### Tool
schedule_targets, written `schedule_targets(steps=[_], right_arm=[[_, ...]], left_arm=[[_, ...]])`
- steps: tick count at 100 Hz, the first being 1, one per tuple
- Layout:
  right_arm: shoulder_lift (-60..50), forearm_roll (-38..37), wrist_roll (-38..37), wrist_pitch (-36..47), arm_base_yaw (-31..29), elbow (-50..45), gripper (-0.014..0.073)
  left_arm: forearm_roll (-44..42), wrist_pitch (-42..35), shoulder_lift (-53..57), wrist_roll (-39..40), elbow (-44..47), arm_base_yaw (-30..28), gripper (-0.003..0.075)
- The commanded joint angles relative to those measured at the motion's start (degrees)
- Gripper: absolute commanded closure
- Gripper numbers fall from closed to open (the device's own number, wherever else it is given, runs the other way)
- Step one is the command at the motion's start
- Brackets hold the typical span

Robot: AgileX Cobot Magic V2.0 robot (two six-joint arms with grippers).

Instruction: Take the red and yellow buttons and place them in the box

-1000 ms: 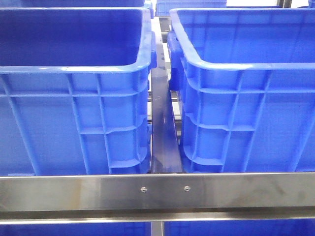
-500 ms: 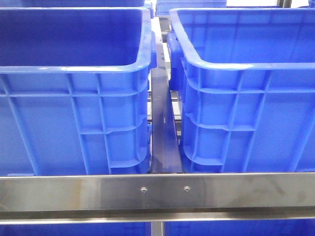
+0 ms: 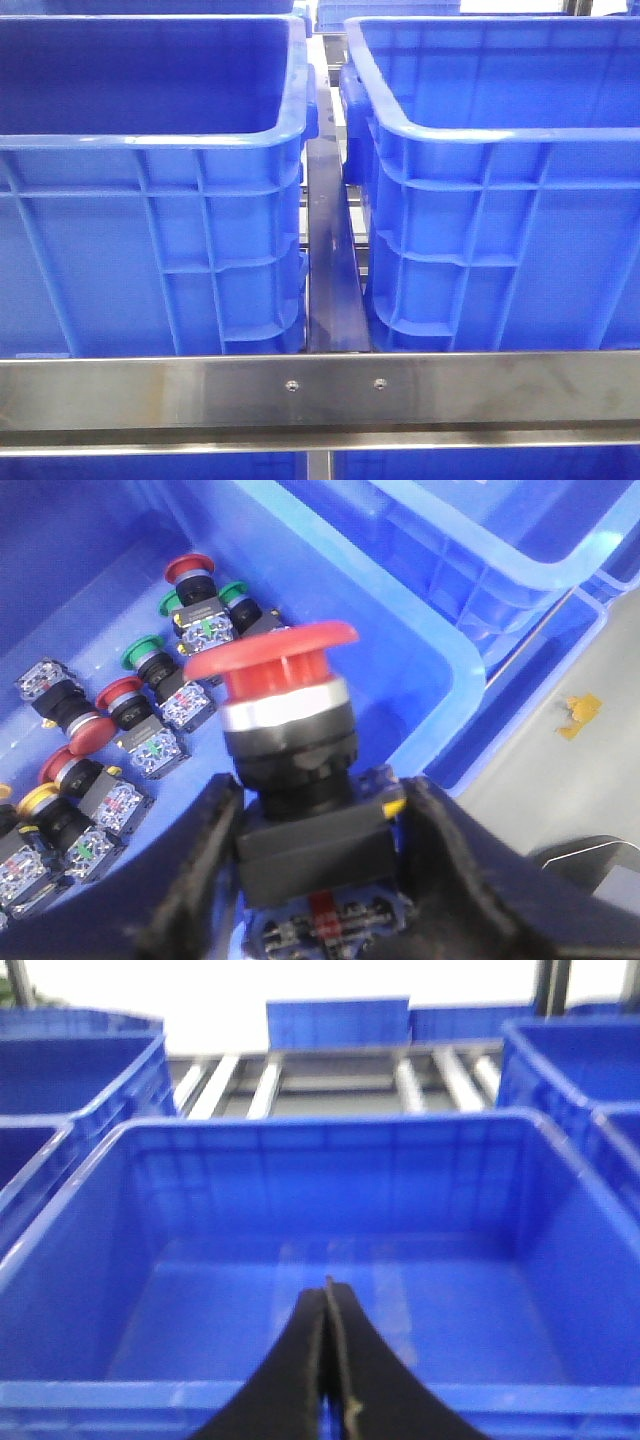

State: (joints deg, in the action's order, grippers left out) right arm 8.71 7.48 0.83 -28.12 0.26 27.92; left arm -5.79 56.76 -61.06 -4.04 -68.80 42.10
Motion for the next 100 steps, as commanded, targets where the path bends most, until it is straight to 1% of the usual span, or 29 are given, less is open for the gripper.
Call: schedule_targets(steps=[1, 14, 23, 33, 37, 43, 47, 48, 54, 56, 59, 60, 61, 67, 73, 78, 81, 86, 88, 95, 100], right_arm=[[6.36, 2.16, -0.19, -5.1, 0.01, 7.89, 0.0662], [12.37, 5.65, -0.19, -11.37, 0.01, 13.78, 0.0662], [14.75, 8.14, -0.19, -12.32, 0.01, 14.59, 0.0662], [16.08, 8.21, -0.19, -12.67, 0.01, 14.53, 0.0657], [16.22, 8.21, -0.19, -12.99, 0.01, 14.53, 0.0637], [16.28, 8.44, -0.19, -13.11, 0.01, 14.53, 0.058], [16.28, 9.18, -0.19, -13.11, 0.01, 14.53, 0.0503], [16.28, 9.31, -0.19, -13.11, 0.01, 14.53, 0.0503], [16.28, 10.94, -0.19, -13.11, 0.01, 14.53, 0.0365], [16.28, 11.58, -0.19, -13.11, 0.01, 14.53, 0.0336], [16.28, 12.51, -0.19, -13.11, 0.01, 14.53, 0.026], [16.28, 12.71, -0.19, -13.11, 0.01, 14.53, 0.026], [16.28, 13.21, -0.19, -13.11, 0.01, 14.53, 0.0216], [16.28, 15.71, -0.19, -13.11, 0.01, 14.53, 0.0113], [16.47, 20.14, -0.19, -12.89, 0.01, 14.53, 0.0041], [16.95, 24.55, 0.52, -12.89, 0.01, 14.53, 0.0019], [17.6, 27.31, 1.78, -13.01, 0.01, 14.53, 0.002], [18.86, 33.56, 5.23, -13.26, 0.01, 14.53, 0.0022], [19.53, 35.27, 7.06, -13.34, 0.01, 14.53, 0.0022], [22.22, 44.78, 13.8, -14.13, 0.01, 14.53, 0.0022], [24.42, 53.26, 18.98, -15.22, 0.01, 14.53, 0.0022]], left_arm=[[0.32, -4.09, 1.02, -0.1, -1.82, 0.45, 0.0739], [0.32, -4.09, 1.02, -0.1, -1.82, 0.45, 0.0739], [0.32, -4.09, 1.02, -0.1, -1.82, 0.45, 0.0739], [0.32, -4.09, 1.02, -0.1, -1.82, 0.45, 0.0739], [0.32, -4.09, 1.02, -0.1, -1.82, 0.45, 0.0739], [0.32, -4.09, 1.02, -0.1, -1.82, 0.45, 0.0739], [0.32, -4.09, 1.02, -0.1, -1.82, 0.45, 0.0739], [0.32, -4.09, 1.02, -0.1, -1.82, 0.45, 0.0739], [0.32, -4.09, 1.02, -0.1, -1.82, 0.45, 0.0739], [0.32, -4.09, 1.02, -0.1, -1.82, 0.45, 0.0739], [0.32, -4.09, 1.02, -0.1, -1.82, 0.45, 0.0739], [0.32, -4.09, 1.02, -0.1, -1.82, 0.45, 0.0739], [0.32, -4.09, 1.02, -0.1, -1.82, 0.45, 0.0739], [0.32, -4.09, 1.02, -0.1, -1.82, 0.45, 0.0739], [0.32, -4.09, 1.02, -0.1, -1.82, 0.45, 0.0739], [0.32, -4.09, 1.02, -0.1, -1.82, 0.45, 0.0739], [0.32, -4.09, 1.02, -0.1, -1.82, 0.45, 0.0739], [0.32, -4.09, 1.02, -0.1, -1.82, 0.45, 0.0739], [0.32, -4.09, 1.02, -0.1, -1.82, 0.45, 0.0739], [0.32, -4.09, 1.02, -0.1, -1.82, 0.45, 0.0739], [0.32, -4.09, 1.02, -0.1, -1.82, 0.45, 0.0739]])
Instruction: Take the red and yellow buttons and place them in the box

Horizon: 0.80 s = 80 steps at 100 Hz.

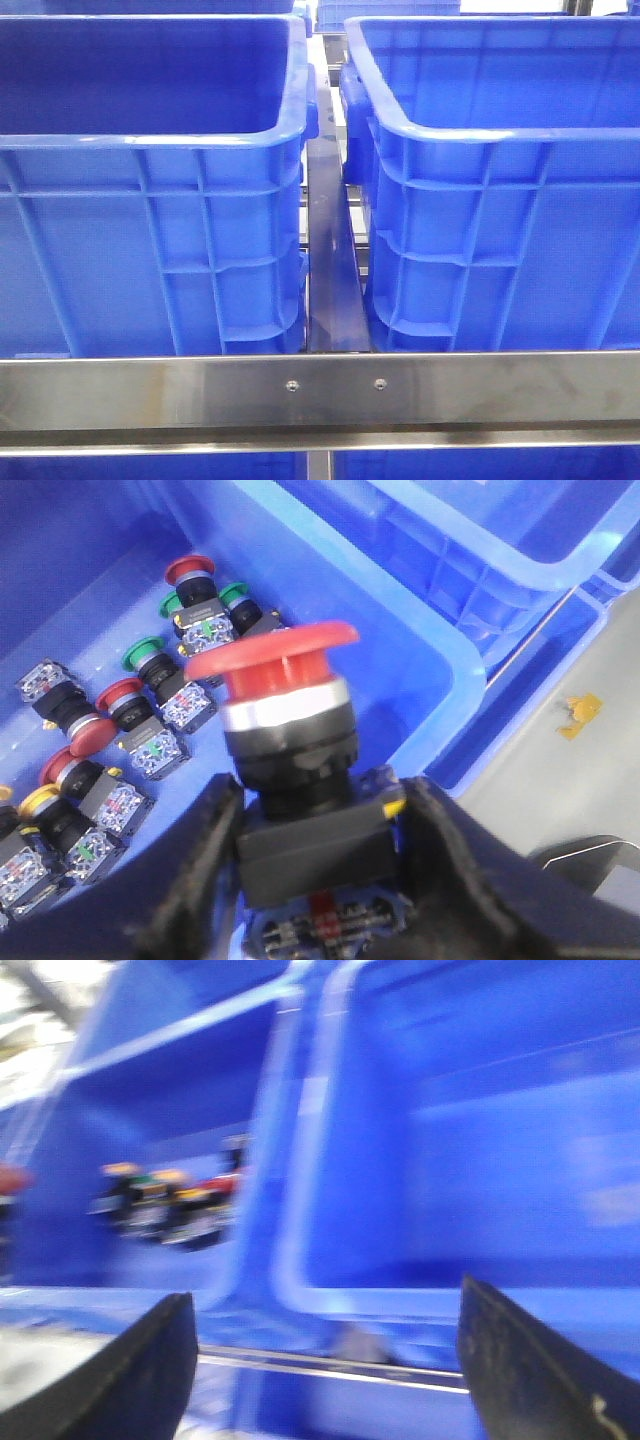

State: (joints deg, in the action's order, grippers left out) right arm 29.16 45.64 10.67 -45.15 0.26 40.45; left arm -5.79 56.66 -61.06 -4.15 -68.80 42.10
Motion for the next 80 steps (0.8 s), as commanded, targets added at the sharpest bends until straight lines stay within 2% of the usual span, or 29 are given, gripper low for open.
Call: schedule_targets(steps=[1, 7, 19, 35, 66, 80], right_arm=[[4.31, 16.19, 10.67, 1.43, 0.01, 2.0, 0.0022], [7.57, 25.36, 16.8, -0.28, 0.01, 2.0, 0.0022], [14.5, 39.13, 27.21, -4.97, 0.01, 2.0, 0.0022], [24.09, 49.46, 34.42, -9.6, 2.49, 2.85, 0.0022], [40.22, 51.25, 38.52, -5.93, 18.7, 13.46, 0.0022], [46.25, 51.25, 38.52, -5.68, 23.0, 19.13, 0.0022]], left_arm=[[0.32, -3.99, 1.02, 0.0, -1.82, 0.45, 0.0739], [0.32, -3.99, 1.02, 0.0, -1.82, 0.45, 0.0739], [0.32, -3.99, 1.02, 0.0, -1.82, 0.45, 0.0739], [0.32, -3.88, 1.02, 0.0, -1.82, 0.45, 0.0739], [0.32, -3.88, 1.02, 0.0, -1.82, 0.45, 0.0739], [0.32, -3.88, 1.02, 0.0, -1.82, 0.45, 0.0739]])
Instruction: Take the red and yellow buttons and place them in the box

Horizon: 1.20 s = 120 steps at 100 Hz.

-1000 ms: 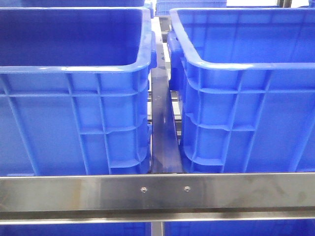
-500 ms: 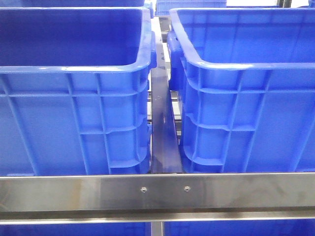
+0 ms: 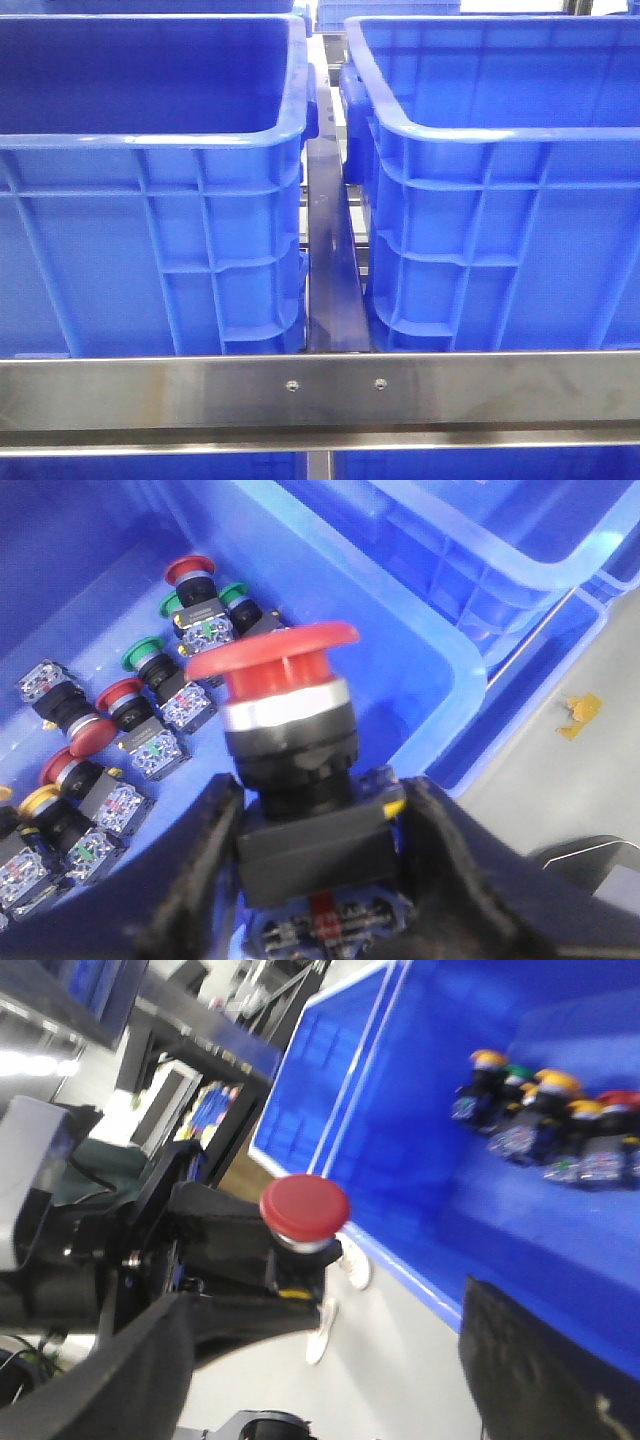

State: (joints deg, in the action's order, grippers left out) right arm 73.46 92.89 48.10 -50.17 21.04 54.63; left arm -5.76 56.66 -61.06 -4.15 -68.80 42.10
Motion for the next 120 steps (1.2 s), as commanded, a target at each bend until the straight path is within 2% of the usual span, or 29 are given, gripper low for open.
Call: schedule_targets(steps=[1, 35, 80, 89, 99, 100, 109, 120], right_arm=[[2.22, 4.0, 1.08, -0.66, 2.22, 5.22, 0.0022], [11.77, 6.43, 1.08, -0.94, 9.22, 13.91, 0.0022], [16.53, 9.31, 1.08, -1.46, 13.15, 17.57, 0.0033], [16.53, 9.37, 1.08, -1.4, 13.29, 17.57, 0.0125], [16.53, 9.59, 1.08, -1.35, 13.29, 17.57, 0.0313], [16.53, 9.59, 1.08, -1.35, 13.29, 17.57, 0.0354], [16.53, 9.64, 1.08, -1.35, 13.29, 17.57, 0.049], [16.53, 9.64, 1.08, -1.35, 13.29, 17.57, 0.0559]], left_arm=[[0.29, -3.88, 1.02, 0.0, -1.82, 0.45, 0.0739], [0.29, -3.88, 1.02, 0.0, -1.82, 0.45, 0.0739], [0.53, -3.88, 1.02, 0.0, -1.82, 0.45, 0.0739], [0.53, -3.88, 1.02, 0.0, -1.82, 0.45, 0.0739], [0.53, -3.88, 1.02, 0.0, -1.82, 0.45, 0.0739], [0.53, -3.88, 1.02, 0.0, -1.82, 0.45, 0.0738], [0.53, -3.88, 1.02, 0.0, -1.82, 0.45, 0.0738], [0.53, -3.88, 1.02, 0.0, -1.82, 0.45, 0.0684]])
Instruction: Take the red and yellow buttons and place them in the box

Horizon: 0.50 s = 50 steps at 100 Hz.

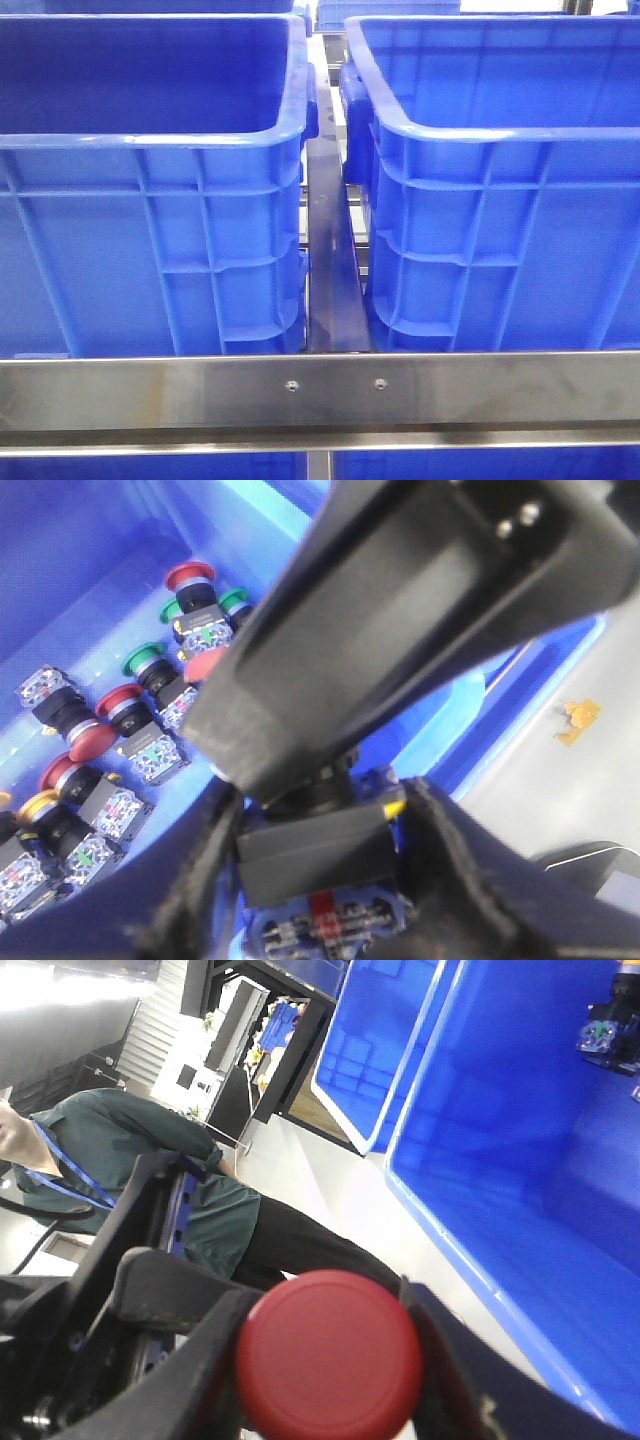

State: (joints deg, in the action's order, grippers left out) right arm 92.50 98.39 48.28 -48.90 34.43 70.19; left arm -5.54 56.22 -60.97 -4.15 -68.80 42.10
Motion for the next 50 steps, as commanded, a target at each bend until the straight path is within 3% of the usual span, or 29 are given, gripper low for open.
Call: schedule_targets(steps=[1, 28, 50], right_arm=[[-2.51, 4.14, 0.91, -2.62, -0.1, 2.01, 0.0559], [-2.51, 4.14, 0.91, -0.54, -0.15, 2.01, 0.0558], [-2.51, 4.09, 1.35, 2.53, -2.05, 2.01, 0.0558]], left_arm=[[0.31, -3.44, 0.93, 0.0, -1.82, 0.45, 0.0677], [0.31, -3.55, 0.93, 0.11, -1.82, 0.45, 0.0252], [0.31, -3.55, 0.93, 0.11, -1.82, 0.45, 0.023]])
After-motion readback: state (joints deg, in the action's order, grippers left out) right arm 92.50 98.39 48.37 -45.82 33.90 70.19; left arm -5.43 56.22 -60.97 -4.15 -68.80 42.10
